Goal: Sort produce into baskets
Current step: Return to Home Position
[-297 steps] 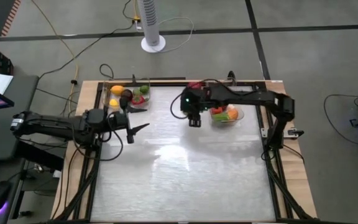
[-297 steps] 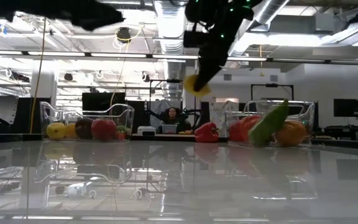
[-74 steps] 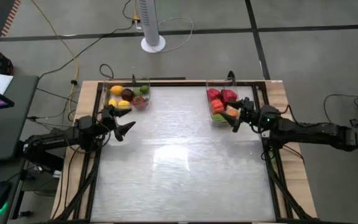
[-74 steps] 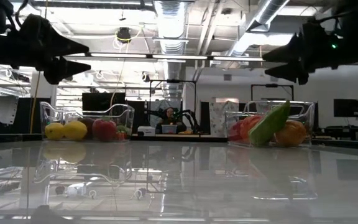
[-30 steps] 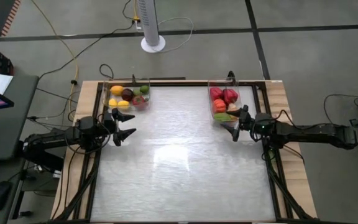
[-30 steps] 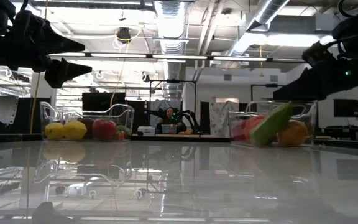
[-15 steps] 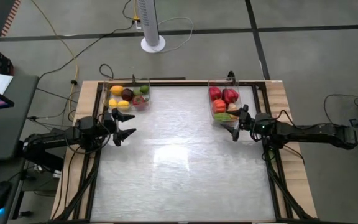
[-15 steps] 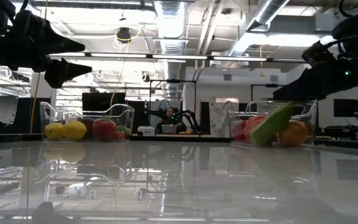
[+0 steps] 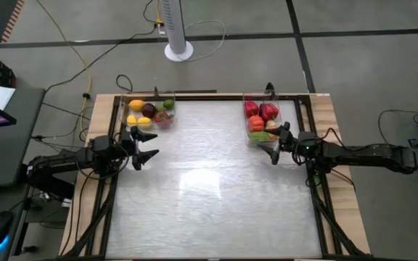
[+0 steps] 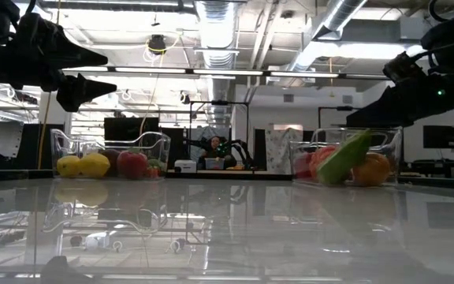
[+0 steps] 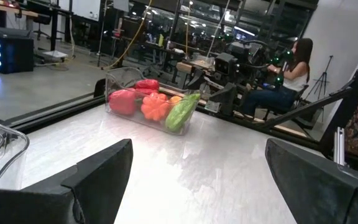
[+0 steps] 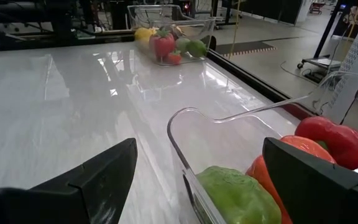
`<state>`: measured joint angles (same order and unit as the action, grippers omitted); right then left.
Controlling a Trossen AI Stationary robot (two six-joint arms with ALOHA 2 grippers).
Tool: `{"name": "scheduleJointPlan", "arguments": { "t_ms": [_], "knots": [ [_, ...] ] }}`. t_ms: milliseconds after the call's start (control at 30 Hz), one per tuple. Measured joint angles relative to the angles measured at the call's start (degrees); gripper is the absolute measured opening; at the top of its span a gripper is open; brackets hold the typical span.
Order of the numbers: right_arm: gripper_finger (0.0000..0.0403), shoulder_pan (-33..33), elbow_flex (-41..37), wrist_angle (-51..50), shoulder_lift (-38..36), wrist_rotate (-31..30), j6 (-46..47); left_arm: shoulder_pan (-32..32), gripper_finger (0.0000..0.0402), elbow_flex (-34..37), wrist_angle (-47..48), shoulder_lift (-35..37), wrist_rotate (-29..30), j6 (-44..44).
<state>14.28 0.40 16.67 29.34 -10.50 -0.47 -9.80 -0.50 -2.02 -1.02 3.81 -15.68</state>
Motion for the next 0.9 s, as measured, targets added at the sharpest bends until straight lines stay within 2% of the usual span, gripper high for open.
{"name": "scheduleJointPlan", "arguments": {
  "t_ms": [200, 367, 667, 900],
  "knots": [
    [0.0373, 0.8, 0.0, 0.0, -0.6, 0.1, 0.0, 0.0, 0.0355, 0.0, 0.0, 0.2, 0.0, 0.0],
    [0.0373, 4.2, 0.0, 10.7, -7.2, 0.0, 0.0, -0.1, 0.0355, 0.0, 0.0, 0.5, 0.0, 0.0],
    [0.0373, 6.0, 0.0, 7.7, -19.6, 0.0, 0.0, -2.0, 0.0355, 0.0, 0.0, 1.0, 0.4, 0.0],
    [0.0373, 5.0, -0.1, -5.5, -28.2, 0.0, 0.0, -1.9, 0.0355, 0.0, 0.0, 1.0, 0.0, 0.0]
  ]
}}
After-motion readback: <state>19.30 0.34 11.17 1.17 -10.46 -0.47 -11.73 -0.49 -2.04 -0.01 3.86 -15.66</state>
